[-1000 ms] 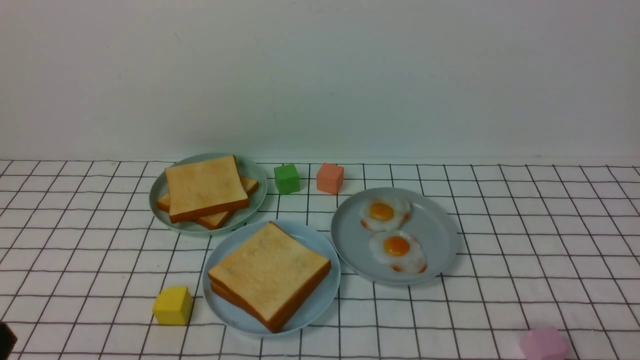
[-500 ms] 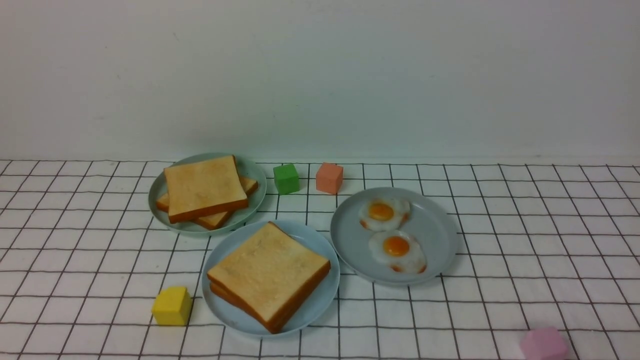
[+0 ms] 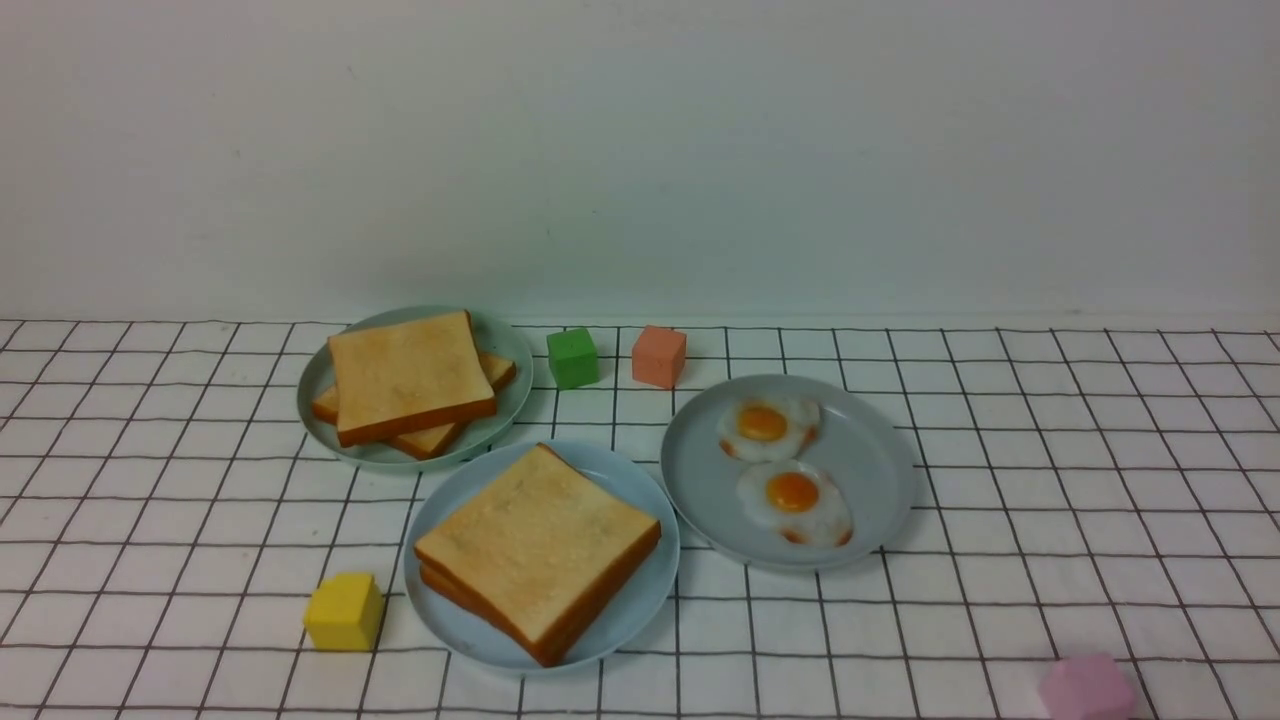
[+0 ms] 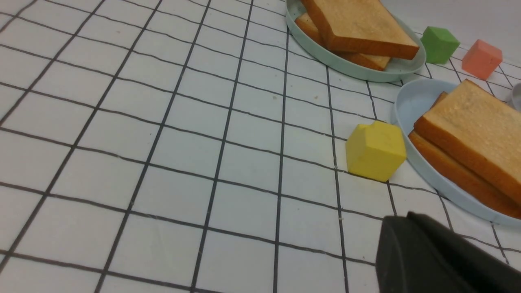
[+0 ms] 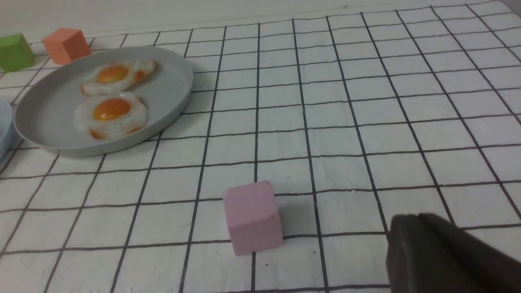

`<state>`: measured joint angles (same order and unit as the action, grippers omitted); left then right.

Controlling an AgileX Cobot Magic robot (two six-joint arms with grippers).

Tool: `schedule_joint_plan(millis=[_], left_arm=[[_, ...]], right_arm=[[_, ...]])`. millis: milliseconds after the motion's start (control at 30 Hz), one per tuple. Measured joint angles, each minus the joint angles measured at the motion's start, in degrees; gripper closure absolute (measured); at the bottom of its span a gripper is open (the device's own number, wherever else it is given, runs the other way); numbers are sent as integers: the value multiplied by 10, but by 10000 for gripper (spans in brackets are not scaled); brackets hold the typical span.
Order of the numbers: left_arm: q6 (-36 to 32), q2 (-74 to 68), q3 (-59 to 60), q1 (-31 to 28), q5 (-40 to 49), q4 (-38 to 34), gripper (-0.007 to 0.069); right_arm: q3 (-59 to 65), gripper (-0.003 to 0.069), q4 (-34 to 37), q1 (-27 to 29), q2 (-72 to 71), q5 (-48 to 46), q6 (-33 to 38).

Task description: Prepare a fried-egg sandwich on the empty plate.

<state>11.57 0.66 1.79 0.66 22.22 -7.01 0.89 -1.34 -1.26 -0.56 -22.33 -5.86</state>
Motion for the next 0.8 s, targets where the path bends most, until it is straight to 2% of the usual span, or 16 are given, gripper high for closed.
schedule_joint_plan(millis=[800], left_arm=[[0,0,0,-1,0,0,626]], right_arm=[[0,605,0,0,0,0,0]])
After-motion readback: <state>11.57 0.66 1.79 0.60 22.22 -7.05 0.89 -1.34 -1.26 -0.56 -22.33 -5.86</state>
